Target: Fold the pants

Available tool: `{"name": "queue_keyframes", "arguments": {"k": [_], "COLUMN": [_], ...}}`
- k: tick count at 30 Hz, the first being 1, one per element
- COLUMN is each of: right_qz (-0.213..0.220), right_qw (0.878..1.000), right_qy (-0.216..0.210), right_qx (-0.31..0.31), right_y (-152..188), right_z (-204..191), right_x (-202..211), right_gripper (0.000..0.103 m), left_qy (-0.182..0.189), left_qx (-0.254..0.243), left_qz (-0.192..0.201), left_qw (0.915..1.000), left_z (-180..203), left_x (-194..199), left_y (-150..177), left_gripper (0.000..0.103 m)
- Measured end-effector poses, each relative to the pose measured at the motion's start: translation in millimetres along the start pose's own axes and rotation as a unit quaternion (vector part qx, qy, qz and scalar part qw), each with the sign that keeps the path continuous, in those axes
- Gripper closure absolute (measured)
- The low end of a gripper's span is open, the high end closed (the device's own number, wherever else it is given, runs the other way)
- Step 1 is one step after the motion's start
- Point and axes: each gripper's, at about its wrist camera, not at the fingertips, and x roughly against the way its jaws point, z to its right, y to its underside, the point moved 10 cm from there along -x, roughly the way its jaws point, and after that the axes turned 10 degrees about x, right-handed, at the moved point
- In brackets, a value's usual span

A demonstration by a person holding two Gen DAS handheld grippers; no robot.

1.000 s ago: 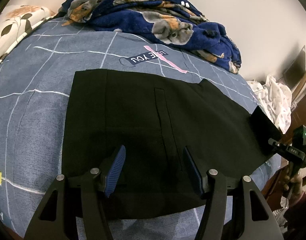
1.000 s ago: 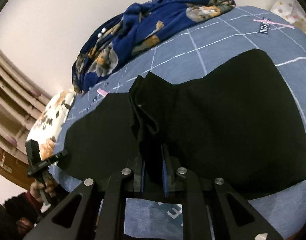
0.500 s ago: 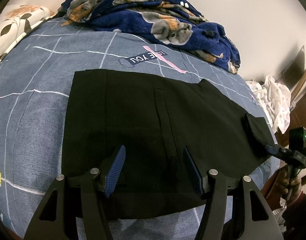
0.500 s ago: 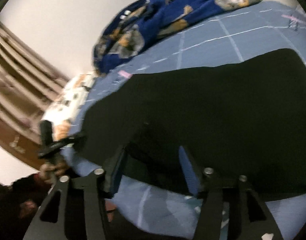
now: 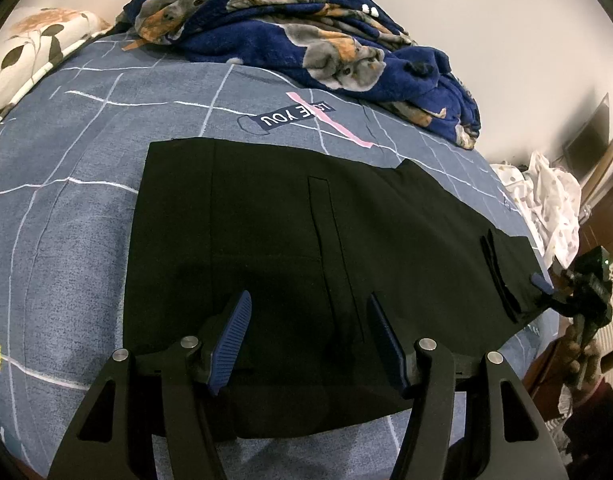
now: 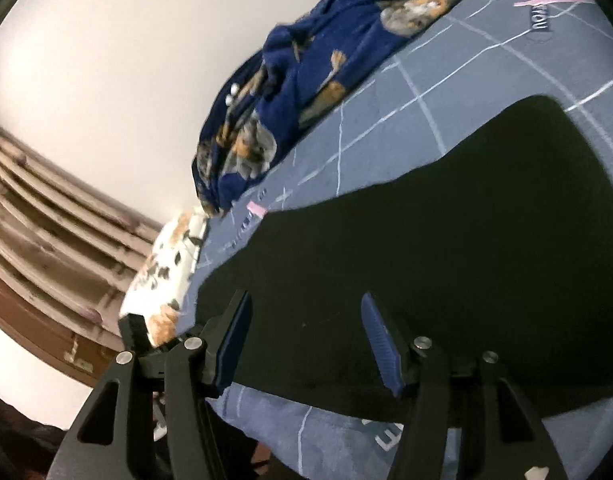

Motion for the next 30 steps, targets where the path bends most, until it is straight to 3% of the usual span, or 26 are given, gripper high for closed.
{"name": "queue_keyframes", "arguments": {"k": [5, 8, 10, 16, 19, 24, 26, 30], "right_qz": [-0.067, -0.084, -0.087, -0.066, -0.072, -0.119, -0.117, -0.082], "right_qw": [0.996, 0.991, 0.993, 0.994, 0.993, 0.987, 0.986, 0.993], "right_qy": [0.029, 0.05, 0.039, 0.035, 0.047, 0.065, 0.07, 0.039], "right_qx": [0.056, 0.086, 0.074, 0.083, 0.079, 0.086, 0.095, 0.08], "right_y": [28.5, 38.1, 37.2, 17.6, 14.9, 38.1, 37.0, 24.6], "right_z": [-8.1, -10.2, -9.7, -28.5, -27.1, -24.1, -29.4, -51.9], "right_x": [-35.8, -45.6, -43.1, -39.6, -45.0, -66.1, -64.5, -50.9], "right_gripper": [0.084, 0.084, 0.084, 0.082, 0.082, 0.082, 0.082, 0.08], "left_qy": [0.001, -0.004, -0.009, 0.0, -0.01, -0.023, -0.044, -0.041], "left_qx": [-0.001, -0.007, -0.012, -0.02, 0.0, 0.039, 0.027, -0.004], "left_qz": [0.001, 0.003, 0.006, 0.036, 0.046, 0.064, 0.057, 0.011], "left_qw": [1.0, 1.0, 0.9999, 0.9991, 0.9989, 0.9969, 0.9971, 0.9991], "left_z": [0.5, 4.1, 7.0, 16.3, 2.3, -36.1, -47.1, -55.4], "left_x": [0.4, 0.9, 3.3, 30.0, 41.7, 62.2, 62.1, 50.5], "left_y": [0.1, -0.7, -1.4, -20.1, -33.7, -50.8, -51.8, -41.7], "left_gripper": [0.042, 0.042, 0.042, 0.042, 0.041, 0.038, 0.038, 0.038]}}
